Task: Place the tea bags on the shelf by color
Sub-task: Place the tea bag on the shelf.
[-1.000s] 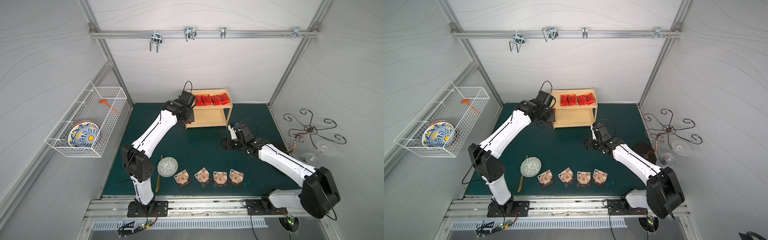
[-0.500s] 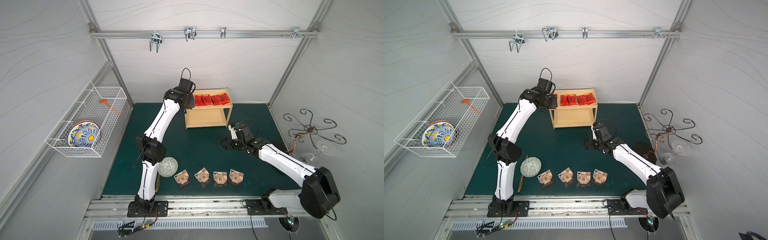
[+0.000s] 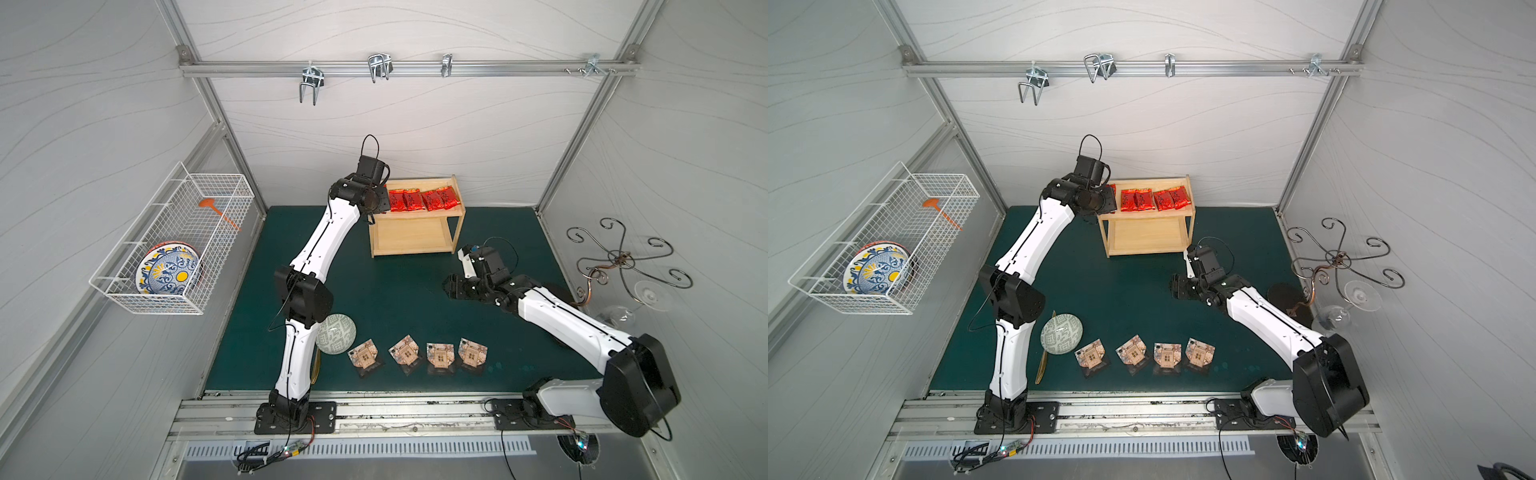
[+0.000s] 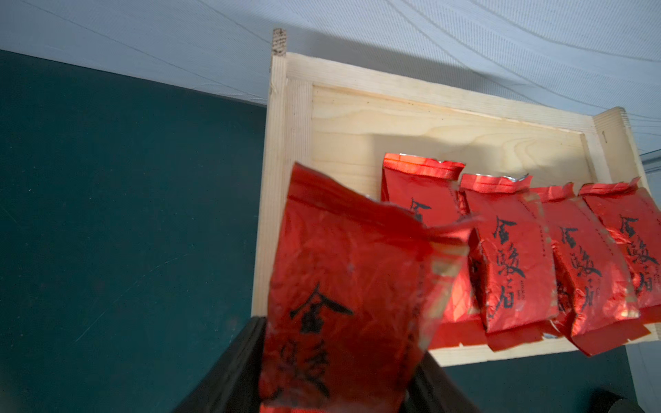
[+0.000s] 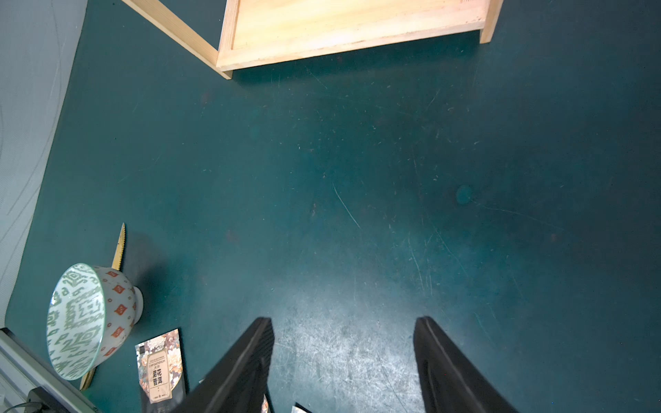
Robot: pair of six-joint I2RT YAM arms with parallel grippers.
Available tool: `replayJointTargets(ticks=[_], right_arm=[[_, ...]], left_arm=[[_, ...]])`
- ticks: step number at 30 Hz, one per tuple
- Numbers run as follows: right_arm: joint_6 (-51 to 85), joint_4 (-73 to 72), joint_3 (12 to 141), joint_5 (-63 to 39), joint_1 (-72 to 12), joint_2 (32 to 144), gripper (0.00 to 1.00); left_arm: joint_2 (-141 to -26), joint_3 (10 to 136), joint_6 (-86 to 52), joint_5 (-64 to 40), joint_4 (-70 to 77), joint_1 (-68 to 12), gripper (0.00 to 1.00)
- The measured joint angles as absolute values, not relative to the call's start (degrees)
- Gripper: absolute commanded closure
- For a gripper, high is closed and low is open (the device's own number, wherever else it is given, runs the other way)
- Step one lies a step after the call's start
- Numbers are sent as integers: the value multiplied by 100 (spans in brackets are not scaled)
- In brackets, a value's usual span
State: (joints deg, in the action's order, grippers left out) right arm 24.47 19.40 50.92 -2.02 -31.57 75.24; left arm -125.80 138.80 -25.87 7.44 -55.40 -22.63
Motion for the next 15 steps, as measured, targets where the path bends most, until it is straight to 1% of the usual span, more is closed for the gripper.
replayJointTargets(ticks=[7, 15], right_arm=[[2447, 1938, 5092, -209, -3157, 7526, 32], [2447, 1938, 5092, -224, -3155, 7526, 33]], left_arm=[[-12615, 13872, -2644, 746, -5507, -2252, 42], [-12619, 13830, -2724, 679, -5360, -2248, 38]])
